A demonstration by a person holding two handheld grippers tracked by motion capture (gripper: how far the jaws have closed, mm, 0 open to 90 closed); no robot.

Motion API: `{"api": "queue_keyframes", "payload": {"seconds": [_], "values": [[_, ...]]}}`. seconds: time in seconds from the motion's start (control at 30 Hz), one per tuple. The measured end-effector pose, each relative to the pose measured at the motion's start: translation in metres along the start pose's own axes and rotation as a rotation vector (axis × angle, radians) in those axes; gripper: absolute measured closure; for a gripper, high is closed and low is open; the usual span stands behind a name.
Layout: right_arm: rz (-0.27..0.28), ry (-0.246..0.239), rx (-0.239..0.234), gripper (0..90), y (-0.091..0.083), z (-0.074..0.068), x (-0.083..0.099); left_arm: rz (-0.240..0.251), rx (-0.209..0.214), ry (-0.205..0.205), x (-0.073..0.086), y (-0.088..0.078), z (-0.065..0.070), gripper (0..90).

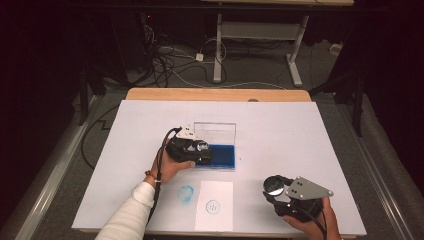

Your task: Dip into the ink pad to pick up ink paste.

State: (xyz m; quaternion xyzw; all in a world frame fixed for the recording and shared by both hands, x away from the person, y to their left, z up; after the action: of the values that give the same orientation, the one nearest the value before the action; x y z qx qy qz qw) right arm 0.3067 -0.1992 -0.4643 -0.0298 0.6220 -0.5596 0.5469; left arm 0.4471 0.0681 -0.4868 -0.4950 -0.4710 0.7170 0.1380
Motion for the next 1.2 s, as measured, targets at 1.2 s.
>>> {"api": "queue_keyframes", "payload": {"seconds": [1.2], "values": [[0.003, 0.008, 0.003, 38.6, -0.001, 0.003, 0.001, 0.031, 0.016, 0.086, -0.048, 0.0, 0.029, 54.6]]}}
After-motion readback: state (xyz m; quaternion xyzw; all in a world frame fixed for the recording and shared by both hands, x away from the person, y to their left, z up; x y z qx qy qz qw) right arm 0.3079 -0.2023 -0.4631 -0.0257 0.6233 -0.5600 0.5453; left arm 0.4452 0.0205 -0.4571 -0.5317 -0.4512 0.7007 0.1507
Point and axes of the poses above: each handheld gripper's, and its own axes: y roughly forward along the jaws, x roughly out of its underside, z roughly to its right, the point moved 7 cm from there along y, roughly forward along the jaws, and after that the axes turned 13 degrees about -z, right-handed, at the moved point
